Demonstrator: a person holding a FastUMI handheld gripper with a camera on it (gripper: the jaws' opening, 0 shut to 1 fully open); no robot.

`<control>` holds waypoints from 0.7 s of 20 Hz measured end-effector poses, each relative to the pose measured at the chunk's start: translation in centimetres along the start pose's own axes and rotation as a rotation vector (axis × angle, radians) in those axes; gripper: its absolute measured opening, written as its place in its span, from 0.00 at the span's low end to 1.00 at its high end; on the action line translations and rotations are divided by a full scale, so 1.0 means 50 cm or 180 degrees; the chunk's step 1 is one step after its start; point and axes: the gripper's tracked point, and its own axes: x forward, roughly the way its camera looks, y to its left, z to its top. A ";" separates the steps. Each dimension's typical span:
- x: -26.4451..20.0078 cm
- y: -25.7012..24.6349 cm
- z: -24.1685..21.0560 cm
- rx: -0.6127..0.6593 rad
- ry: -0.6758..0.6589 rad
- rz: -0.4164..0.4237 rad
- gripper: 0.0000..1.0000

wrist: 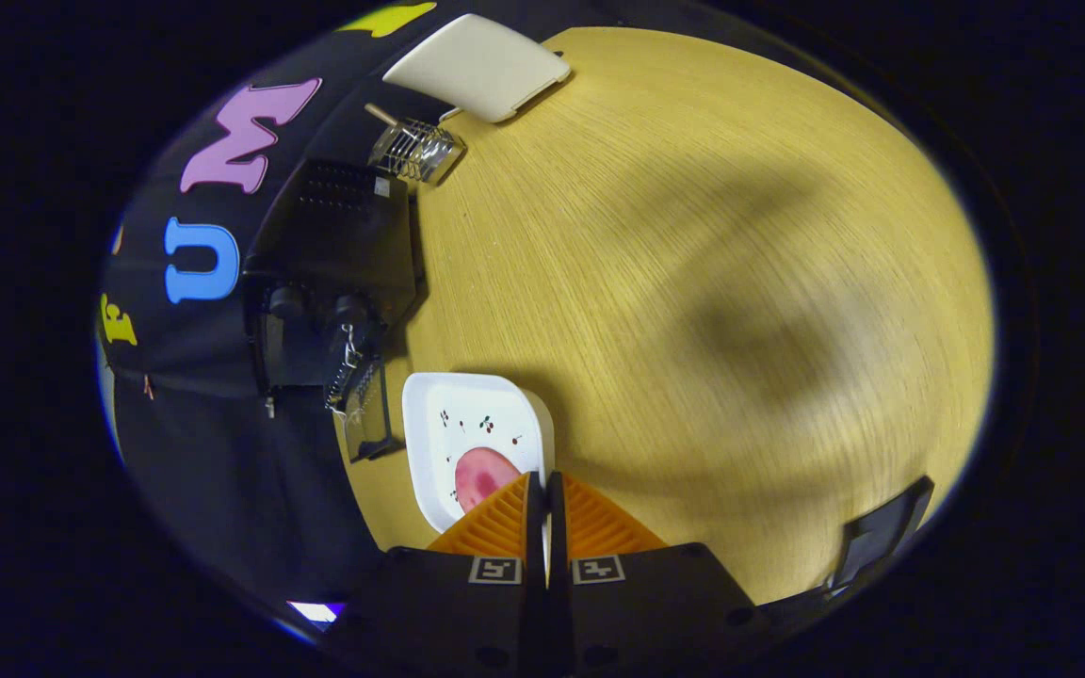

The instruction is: Open the toaster oven, put the food inside, and close the toaster oven door.

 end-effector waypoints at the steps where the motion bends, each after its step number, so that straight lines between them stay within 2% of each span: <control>1: 0.003 0.003 -0.006 0.0133 -0.0069 0.0076 0.05; 3: 0.020 0.005 -0.021 0.0357 -0.0172 0.0192 0.05; 9: 0.059 0.042 -0.055 0.0857 -0.0521 0.0285 0.05; 14: 0.131 0.179 -0.085 0.1155 -0.0764 0.0371 0.05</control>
